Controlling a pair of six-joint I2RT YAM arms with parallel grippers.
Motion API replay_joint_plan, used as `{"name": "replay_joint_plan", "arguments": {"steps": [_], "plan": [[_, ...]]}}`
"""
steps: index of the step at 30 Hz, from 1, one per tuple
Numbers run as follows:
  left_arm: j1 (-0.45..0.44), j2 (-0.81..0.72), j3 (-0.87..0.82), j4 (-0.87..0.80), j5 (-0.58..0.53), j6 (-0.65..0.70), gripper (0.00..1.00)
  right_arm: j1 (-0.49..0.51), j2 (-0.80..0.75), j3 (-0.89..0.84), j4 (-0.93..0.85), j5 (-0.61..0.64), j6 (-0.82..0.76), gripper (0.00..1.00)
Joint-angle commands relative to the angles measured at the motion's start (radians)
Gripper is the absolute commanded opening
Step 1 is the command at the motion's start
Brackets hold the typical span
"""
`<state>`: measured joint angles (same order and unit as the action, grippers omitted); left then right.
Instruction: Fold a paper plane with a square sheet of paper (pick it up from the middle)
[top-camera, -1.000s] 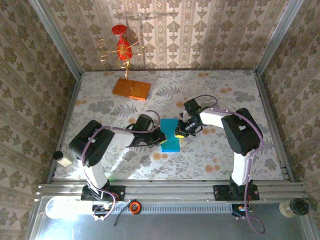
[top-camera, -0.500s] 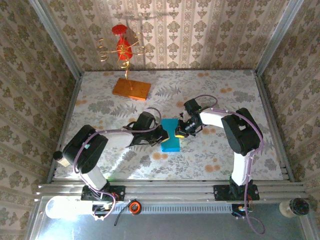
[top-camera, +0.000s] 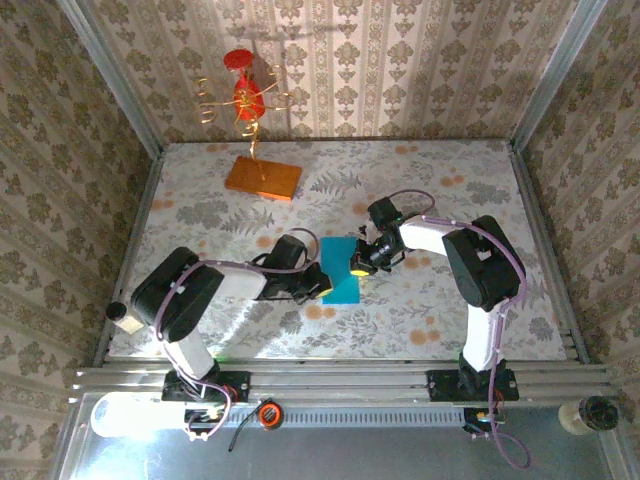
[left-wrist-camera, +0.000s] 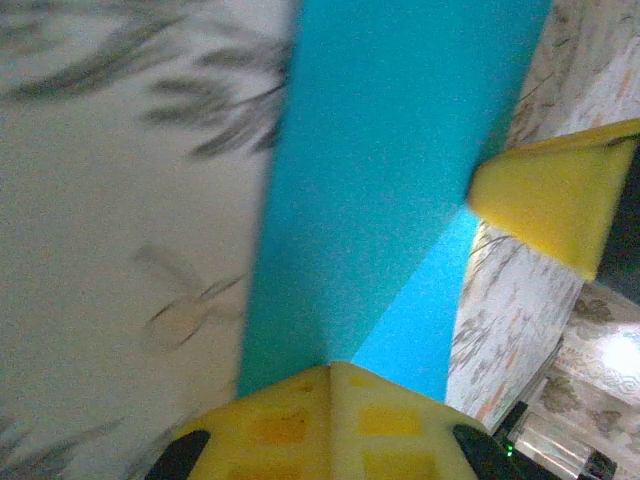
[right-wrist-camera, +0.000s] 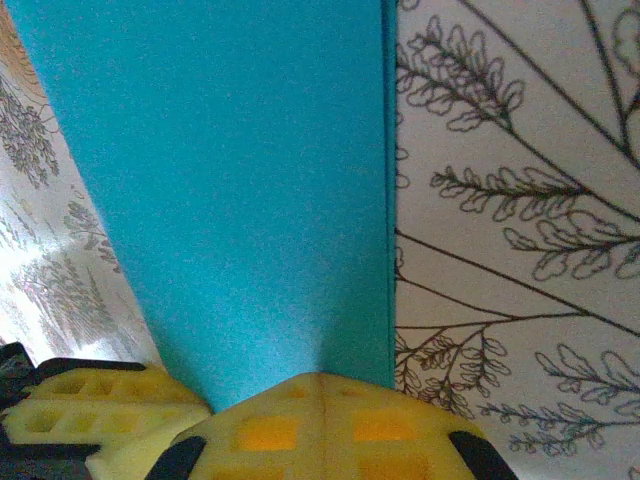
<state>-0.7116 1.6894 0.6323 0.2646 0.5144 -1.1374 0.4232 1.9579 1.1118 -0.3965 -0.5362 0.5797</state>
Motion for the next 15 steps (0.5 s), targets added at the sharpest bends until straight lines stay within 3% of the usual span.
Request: {"name": "replay_joint_plan", "arguments": {"steps": [1,7,15], "plan": [[0.010,-0.071,-0.047,-0.189,-0.043,0.019,0.00,0.001,0.200,-0.090,-0.106,0.368,-0.006,0.00],[-0.010,-0.160,0.054,-0.265,-0.061,0.069,0.00,0.000,0.207,-0.087,-0.102,0.364,-0.006,0.00],[-0.089,-0.025,0.149,-0.197,-0.032,0.043,0.00,0.001,0.203,-0.099,-0.090,0.363,0.000,0.00]]}}
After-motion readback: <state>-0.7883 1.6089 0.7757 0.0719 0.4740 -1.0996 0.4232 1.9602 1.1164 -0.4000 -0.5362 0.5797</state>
